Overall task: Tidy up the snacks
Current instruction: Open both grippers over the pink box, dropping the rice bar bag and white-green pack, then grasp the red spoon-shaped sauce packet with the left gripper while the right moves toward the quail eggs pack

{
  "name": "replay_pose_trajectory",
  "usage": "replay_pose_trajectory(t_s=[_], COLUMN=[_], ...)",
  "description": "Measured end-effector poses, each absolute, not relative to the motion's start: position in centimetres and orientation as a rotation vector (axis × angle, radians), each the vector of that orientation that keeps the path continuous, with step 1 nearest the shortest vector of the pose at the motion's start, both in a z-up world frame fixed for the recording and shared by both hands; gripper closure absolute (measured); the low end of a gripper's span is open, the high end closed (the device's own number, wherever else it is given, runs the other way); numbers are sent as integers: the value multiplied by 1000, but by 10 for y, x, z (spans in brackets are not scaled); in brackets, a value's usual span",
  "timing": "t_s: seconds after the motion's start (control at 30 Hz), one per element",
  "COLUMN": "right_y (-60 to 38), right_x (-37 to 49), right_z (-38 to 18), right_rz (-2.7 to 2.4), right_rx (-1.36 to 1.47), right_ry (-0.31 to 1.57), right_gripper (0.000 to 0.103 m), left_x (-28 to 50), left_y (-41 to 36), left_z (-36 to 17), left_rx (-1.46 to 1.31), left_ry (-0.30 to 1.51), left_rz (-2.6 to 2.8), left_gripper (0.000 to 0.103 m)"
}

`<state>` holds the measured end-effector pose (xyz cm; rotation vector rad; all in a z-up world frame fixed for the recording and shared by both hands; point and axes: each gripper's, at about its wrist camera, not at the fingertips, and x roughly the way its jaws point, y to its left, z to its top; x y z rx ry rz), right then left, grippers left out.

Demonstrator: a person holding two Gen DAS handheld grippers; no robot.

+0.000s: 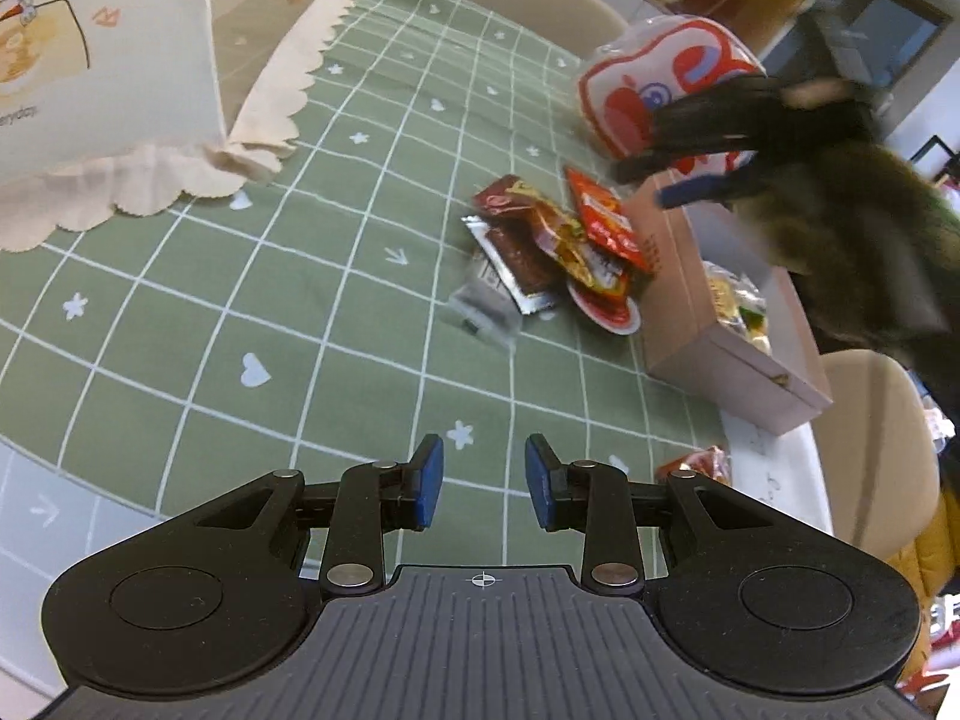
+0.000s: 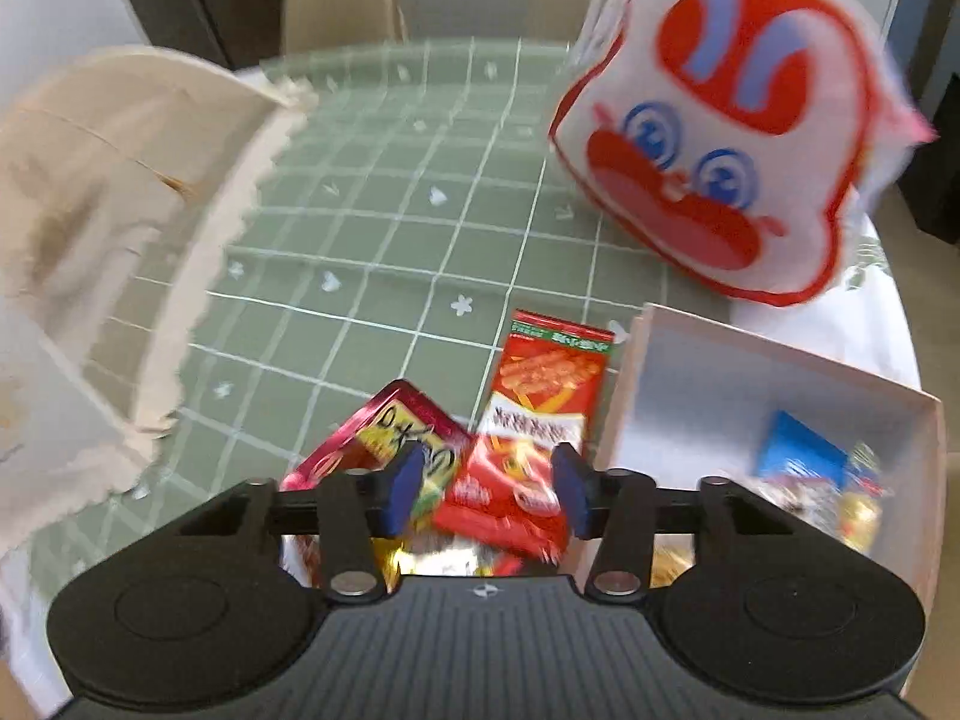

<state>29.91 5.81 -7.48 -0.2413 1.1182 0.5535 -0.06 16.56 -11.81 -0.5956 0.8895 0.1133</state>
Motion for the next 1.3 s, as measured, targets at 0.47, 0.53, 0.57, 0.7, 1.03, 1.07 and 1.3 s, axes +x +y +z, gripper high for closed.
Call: replay_pose_trajectory(t_s=[0.47,0.53,0.57,0.7,1.03,1.07,1.3], right_y=[85,78,72,49,-9,-12,-26], right_x=[273,255,248,220,182,183,203], right_z=[-112,-109,-110,-111,-109,-111,-133], right_rz=[573,616,641,699,627,584,458], right_rx=[-438,-414,-383,-283,-67,-17,273], right_ry=[1137,1146,1170,1210,1094,1087,1151], right_gripper=[100,100,100,100,58,58,67], left_x=[-5,-2,0,12,31,30,15], left_y=[193,193,192,185,166,165,174], left_z=[-131,-131,-131,-127,-128,-128,-131], left_rx=[-633,-633,-632,-619,-624,-623,-644], left_ry=[897,899,898,893,902,905,908], left_rz=[107,99,93,54,3,3,39], left_gripper=[69,69,69,69,69,69,69])
